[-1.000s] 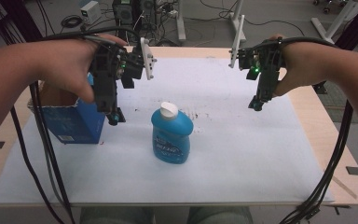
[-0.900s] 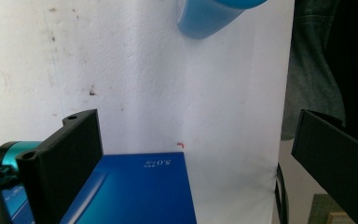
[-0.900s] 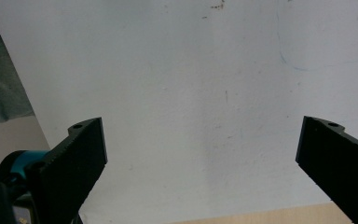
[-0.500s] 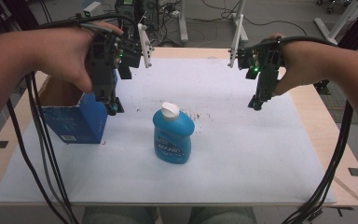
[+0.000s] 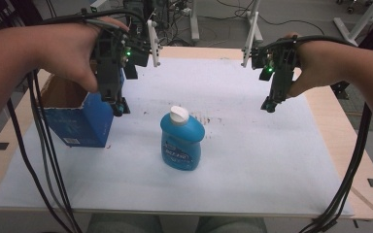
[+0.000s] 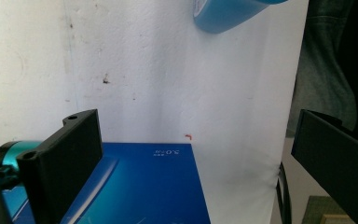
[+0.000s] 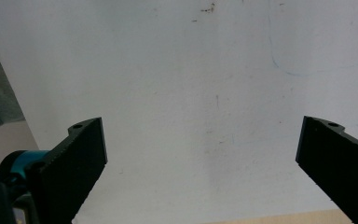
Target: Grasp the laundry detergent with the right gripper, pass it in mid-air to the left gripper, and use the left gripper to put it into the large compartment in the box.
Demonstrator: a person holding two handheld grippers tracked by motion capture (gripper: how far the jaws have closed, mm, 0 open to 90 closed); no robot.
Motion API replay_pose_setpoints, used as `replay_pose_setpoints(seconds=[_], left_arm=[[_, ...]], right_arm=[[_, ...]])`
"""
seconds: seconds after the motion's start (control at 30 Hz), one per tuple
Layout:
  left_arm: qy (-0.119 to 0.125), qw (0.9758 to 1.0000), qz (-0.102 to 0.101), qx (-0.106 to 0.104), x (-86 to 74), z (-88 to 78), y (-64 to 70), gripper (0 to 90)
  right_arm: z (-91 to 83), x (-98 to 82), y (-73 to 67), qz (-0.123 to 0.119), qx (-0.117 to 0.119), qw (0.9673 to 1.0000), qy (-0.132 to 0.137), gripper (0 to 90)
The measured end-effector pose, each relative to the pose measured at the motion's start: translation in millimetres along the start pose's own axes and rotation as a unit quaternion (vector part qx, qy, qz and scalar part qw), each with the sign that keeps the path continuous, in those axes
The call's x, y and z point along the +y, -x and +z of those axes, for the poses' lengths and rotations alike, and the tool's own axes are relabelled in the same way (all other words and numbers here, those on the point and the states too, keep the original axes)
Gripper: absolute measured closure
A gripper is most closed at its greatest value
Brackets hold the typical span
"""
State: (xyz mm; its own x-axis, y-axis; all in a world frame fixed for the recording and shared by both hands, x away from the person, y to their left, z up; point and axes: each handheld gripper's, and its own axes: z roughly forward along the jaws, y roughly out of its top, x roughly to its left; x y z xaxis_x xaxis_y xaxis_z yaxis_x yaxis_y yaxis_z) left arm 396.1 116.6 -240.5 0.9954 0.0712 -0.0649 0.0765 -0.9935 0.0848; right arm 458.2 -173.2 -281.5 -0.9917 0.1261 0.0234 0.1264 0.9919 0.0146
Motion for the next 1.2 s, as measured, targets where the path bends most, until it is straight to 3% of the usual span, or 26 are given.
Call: replay_pose_setpoints(seconds=[0.37,0.7,1.03,1.2], left_arm=[[-0.008,0.9999,0.005,-0.005,0.4,1.8,0.9,1.8],[-0.013,0.9998,0.011,-0.004,0.5,2.6,4.9,1.8],[-0.017,0.9998,0.008,-0.002,-7.3,-0.4,8.8,1.8],[-0.013,0.9999,0.010,-0.002,-8.5,0.3,9.6,1.8]], right_arm=[[-4.8,-7.2,-5.1,0.010,-0.009,0.9999,0.004,0.8],[-6.0,-16.7,-30.8,0.012,-0.007,0.9985,0.052,0.9],[3.0,-20.3,-54.7,0.007,0.022,0.9889,0.147,0.8],[12.7,-19.4,-63.7,0.008,0.033,0.9852,0.168,0.9]])
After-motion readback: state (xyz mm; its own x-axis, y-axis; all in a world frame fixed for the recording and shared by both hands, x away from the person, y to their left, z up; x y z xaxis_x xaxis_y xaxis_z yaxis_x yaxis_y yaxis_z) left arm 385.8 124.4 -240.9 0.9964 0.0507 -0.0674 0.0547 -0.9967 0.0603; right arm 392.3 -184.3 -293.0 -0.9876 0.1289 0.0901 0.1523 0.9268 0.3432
